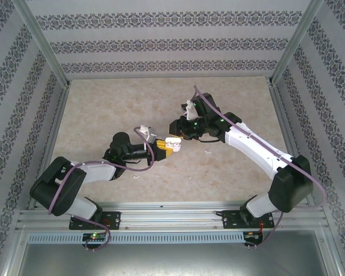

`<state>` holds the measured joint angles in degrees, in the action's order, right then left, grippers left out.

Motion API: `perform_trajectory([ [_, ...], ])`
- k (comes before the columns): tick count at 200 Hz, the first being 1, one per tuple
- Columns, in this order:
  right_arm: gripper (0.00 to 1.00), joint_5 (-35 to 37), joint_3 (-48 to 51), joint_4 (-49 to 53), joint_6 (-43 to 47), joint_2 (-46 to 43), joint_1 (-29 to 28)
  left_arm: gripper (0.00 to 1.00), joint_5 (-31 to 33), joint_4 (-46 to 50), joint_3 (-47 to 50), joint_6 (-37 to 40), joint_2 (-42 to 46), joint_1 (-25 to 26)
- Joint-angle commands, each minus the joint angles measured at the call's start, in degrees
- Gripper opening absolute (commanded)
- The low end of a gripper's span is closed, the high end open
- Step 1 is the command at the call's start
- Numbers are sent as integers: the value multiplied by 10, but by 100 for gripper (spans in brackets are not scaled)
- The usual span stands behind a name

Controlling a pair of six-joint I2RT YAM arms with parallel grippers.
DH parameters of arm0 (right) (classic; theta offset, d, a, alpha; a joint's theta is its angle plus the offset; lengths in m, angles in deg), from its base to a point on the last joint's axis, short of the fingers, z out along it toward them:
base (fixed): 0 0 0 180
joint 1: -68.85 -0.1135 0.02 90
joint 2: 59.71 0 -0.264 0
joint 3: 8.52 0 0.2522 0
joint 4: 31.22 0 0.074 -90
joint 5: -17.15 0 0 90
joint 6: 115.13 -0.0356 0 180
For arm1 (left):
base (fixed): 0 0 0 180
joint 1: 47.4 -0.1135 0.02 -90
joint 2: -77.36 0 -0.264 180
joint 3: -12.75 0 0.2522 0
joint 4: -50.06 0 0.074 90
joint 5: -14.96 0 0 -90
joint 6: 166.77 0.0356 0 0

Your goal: Insert the wireless bluetooth earbuds into the charging case

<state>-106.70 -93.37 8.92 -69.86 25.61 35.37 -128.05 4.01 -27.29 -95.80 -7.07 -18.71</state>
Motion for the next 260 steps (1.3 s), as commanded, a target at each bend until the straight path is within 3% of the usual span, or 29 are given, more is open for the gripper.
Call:
perform_trajectory([
  [1,26,-56,-14,2,14,8,-12,0,2,-69,-16,-2,-23,-8],
  [29,26,-54,-15,13,24,1,-13,0,1,-101,-19,-24,-37,-11],
  [129,28,-18,-28,54,43,-44,-7,0,-2,-59,-32,-15,-22,-14],
  [186,31,28,-115,132,75,-6,20,0,-7,71,-60,52,25,-13],
  [217,32,11,-125,136,86,17,42,0,-17,136,-68,85,60,-13],
  [260,28,-72,-126,127,85,60,48,0,-9,189,-67,111,97,-13],
])
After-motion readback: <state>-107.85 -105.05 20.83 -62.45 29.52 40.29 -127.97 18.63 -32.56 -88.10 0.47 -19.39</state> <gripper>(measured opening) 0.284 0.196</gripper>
